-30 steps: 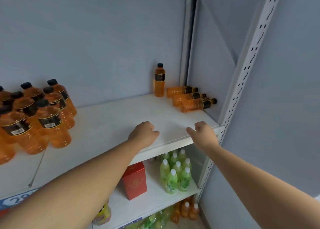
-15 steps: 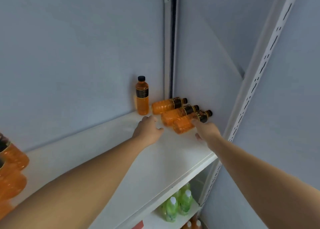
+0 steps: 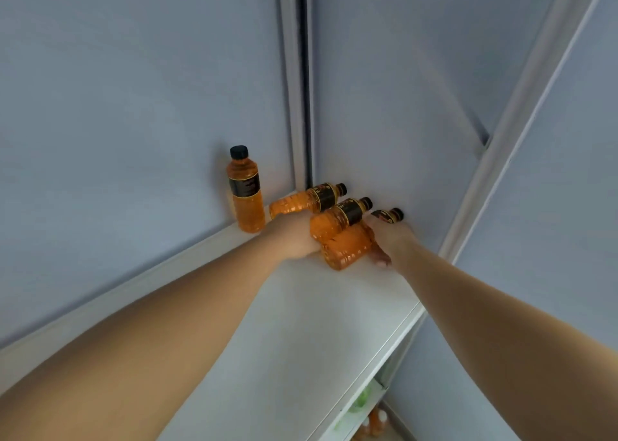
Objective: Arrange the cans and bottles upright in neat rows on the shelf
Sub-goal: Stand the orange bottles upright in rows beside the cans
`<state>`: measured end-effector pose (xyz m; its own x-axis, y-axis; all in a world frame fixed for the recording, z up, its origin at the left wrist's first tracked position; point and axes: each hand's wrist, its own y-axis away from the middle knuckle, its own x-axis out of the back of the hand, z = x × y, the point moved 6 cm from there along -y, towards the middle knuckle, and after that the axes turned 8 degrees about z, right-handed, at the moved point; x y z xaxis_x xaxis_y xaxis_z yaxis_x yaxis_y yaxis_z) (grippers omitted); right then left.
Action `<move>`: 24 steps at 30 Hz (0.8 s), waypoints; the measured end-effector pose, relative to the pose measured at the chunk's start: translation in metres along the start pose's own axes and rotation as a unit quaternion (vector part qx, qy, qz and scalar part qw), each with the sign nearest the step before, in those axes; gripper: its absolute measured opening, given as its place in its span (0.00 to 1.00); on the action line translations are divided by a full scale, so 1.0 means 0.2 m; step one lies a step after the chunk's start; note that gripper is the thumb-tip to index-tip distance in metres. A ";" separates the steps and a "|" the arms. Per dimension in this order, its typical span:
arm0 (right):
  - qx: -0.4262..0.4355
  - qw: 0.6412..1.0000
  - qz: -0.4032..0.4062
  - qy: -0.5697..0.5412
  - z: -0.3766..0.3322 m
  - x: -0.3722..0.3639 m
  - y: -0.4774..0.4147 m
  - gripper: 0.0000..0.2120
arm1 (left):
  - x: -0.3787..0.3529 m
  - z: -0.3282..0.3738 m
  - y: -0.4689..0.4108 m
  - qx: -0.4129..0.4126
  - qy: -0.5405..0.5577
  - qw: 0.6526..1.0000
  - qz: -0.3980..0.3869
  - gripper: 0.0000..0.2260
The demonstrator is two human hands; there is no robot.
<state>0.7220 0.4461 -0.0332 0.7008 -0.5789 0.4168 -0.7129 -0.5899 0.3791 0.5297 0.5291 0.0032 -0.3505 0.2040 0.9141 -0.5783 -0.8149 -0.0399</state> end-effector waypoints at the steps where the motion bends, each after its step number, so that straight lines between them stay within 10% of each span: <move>1: -0.004 1.000 0.002 0.003 0.00 -0.01 -0.01 0.32 | 0.00 -0.01 -0.02 0.006 -0.006 1.000 -0.022 0.07; 8: -0.008 1.000 0.001 -0.002 -0.01 -0.05 -0.04 0.30 | -0.03 -0.03 -0.10 0.078 0.001 0.984 -0.159 0.32; 24: 0.089 0.982 -0.063 -0.156 -0.11 -0.07 0.14 0.37 | -0.01 -0.13 0.15 0.144 0.111 0.980 -0.076 0.28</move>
<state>0.6921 0.4503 -0.0093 0.7768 -0.6230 0.0923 -0.6236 -0.7406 0.2503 0.4935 0.5175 -0.0095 -0.4474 0.4214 0.7889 -0.4152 -0.8791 0.2341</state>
